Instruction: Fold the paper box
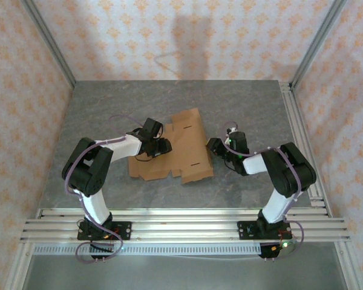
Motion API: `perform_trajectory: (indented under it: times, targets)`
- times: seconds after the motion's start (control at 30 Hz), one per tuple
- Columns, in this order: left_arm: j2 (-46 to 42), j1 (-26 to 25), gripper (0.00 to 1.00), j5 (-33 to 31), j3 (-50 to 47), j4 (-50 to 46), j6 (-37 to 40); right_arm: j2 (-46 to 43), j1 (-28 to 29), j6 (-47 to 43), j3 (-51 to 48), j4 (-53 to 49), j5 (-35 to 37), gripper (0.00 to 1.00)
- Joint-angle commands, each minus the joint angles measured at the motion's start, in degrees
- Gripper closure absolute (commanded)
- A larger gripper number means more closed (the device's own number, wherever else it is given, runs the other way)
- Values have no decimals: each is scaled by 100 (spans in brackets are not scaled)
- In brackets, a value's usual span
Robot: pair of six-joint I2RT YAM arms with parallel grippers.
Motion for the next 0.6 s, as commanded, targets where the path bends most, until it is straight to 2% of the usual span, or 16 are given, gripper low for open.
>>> perform_trajectory:
  times: [0.0,0.33,0.57]
  targets:
    - [189,-82,60,127,-163,-169,106,256,111,342,-70,514,-902,59]
    - [199,-85,60,119,-157,-189,106,134,1,623,-409,1086,-862,58]
    - [165,-74,60,116,-138,-227,121,-86,-152,528,-478,746,-750,58]
